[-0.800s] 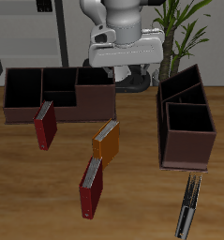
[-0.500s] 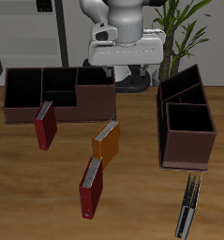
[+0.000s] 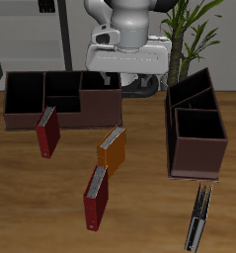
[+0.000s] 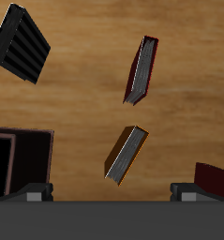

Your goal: Place the left red book into the back desk caddy's left compartment

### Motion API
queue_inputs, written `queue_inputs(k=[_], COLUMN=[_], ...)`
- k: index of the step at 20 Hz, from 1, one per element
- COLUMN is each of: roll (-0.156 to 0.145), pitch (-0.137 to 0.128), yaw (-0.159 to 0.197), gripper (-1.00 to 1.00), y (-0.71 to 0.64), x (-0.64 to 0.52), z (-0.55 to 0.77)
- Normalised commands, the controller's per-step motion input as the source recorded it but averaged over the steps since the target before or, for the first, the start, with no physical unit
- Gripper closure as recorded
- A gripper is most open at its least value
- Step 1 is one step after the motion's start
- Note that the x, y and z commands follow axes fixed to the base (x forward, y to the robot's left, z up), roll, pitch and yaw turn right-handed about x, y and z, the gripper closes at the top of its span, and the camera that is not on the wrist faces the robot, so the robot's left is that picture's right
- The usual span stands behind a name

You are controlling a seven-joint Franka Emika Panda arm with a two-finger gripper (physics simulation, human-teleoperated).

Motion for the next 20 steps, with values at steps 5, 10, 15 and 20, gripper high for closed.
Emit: queue_inputs(k=[5, 10, 15, 20], roll=[-0.061, 0.002, 0.036, 0.043], pitch=[-0.009, -0.005, -0.003, -0.003], yaw=[-0.007, -0.027, 0.044, 0.018], gripper=[-1.00, -1.00, -1.00, -1.00], y=[-0.12, -0.02, -0.05, -0.01], x=[0.31, 0.32, 0.33, 0.33], z=[-0.03, -0.02, -0.03, -0.12])
